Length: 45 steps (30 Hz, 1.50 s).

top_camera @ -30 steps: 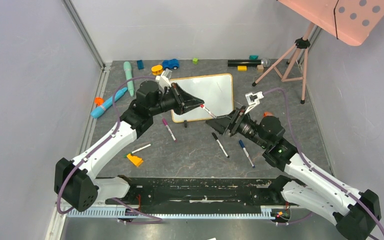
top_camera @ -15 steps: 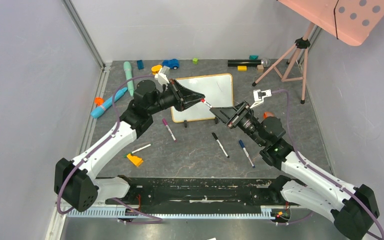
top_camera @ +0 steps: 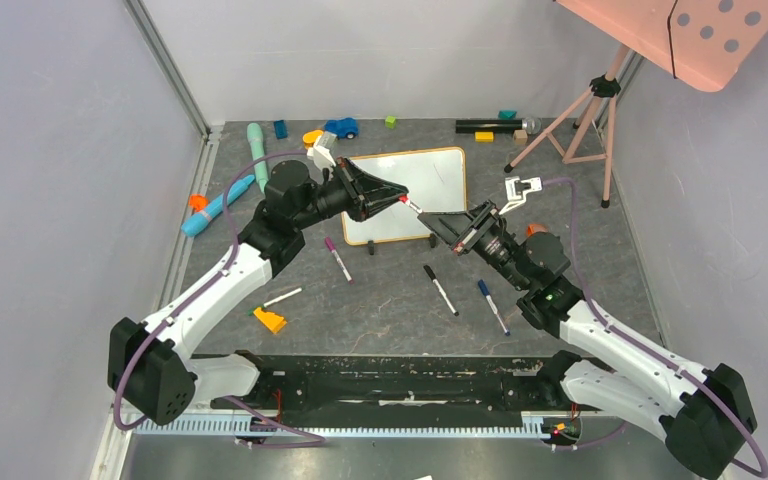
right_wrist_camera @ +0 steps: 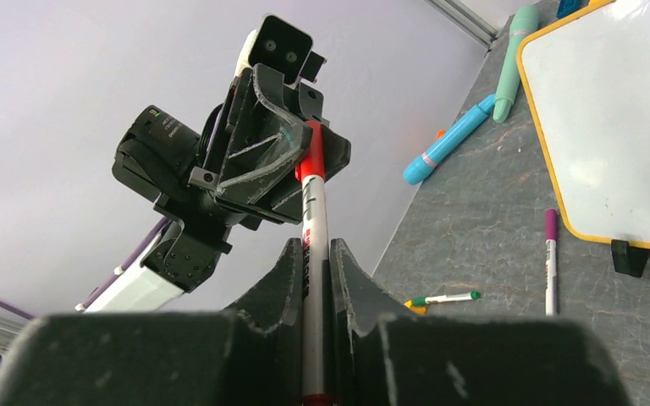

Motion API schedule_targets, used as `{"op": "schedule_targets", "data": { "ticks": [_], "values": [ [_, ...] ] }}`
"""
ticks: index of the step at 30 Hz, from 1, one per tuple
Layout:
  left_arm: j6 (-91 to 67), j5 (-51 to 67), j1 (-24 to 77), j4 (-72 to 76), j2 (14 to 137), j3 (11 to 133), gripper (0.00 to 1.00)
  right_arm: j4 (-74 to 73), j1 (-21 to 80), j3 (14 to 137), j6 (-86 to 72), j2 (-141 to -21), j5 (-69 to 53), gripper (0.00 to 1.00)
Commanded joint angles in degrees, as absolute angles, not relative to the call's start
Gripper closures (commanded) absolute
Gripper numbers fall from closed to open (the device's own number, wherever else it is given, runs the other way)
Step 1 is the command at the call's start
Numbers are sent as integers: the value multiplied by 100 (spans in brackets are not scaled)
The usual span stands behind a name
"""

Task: Write a sentence on the whiteboard
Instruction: Open the pen cap from the whiteboard marker, then place the pen cap at the center of the board.

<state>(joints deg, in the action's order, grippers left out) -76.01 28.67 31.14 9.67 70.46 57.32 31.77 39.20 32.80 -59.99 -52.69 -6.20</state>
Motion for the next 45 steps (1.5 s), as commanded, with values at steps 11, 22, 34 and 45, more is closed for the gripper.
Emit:
{"op": "schedule_targets", "data": {
  "ticks": [11,22,34,45],
  "values": [
    [-7734,3033,2171,1041,6951,5527,98,3115,3729,3084,-6016,-4702,-743,100],
    [-7014,3110,1336,62,6891,5513,98,1670,3468,2896,-5494,-3801,-637,100],
    [-5414,1881,2206,-2271,7078,5943,98,-881,3446,3781,-4538,-3781,645,100],
    [-3995,1353,3753,-2394,8798,7090,98,-3655,3446,5380,-3361,-4408,2555,100]
  ]
}}
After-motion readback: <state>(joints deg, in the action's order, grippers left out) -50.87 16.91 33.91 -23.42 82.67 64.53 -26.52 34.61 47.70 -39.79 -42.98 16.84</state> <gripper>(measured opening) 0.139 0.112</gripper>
